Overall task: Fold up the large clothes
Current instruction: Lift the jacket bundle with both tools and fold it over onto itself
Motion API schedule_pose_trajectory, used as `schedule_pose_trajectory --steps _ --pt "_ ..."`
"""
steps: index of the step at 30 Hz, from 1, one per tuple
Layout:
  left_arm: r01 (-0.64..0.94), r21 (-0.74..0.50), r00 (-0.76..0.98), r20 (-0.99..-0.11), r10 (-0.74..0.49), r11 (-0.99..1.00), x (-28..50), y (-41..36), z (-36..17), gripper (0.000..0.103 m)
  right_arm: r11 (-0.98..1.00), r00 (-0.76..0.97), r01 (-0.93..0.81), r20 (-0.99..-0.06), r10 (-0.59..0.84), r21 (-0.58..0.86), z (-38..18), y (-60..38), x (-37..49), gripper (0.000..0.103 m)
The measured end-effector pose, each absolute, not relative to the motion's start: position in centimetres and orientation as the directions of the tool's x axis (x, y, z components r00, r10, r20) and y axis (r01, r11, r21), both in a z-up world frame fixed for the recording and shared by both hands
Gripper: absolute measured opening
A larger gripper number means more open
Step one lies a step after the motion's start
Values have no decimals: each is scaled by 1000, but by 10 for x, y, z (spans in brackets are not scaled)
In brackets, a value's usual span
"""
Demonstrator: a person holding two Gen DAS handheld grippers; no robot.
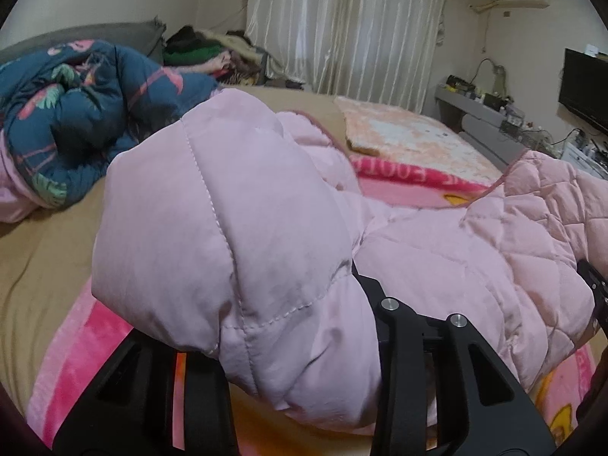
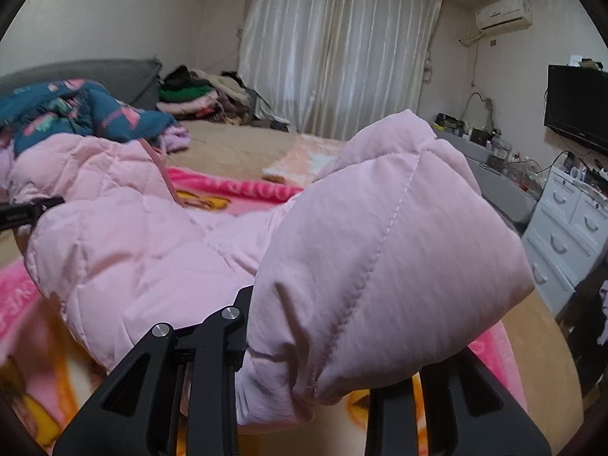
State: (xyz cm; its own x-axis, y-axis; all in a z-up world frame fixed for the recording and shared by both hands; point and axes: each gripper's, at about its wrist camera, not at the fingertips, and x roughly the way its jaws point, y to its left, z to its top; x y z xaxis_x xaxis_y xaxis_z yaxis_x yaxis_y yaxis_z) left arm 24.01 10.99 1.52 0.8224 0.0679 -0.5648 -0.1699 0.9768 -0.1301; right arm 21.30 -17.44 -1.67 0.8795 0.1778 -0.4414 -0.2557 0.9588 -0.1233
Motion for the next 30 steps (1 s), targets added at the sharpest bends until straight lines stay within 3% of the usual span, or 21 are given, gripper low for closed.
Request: schedule_pose_trajectory --steps 15,30 --pt "-123 -87 818 -573 52 989 144 104 28 29 949 871 -289 -445 207 -125 -10 -184 116 26" --pt "-111 -62 810 -585 54 992 100 109 13 29 945 861 -295 -469 199 -141 -24 -183 66 26"
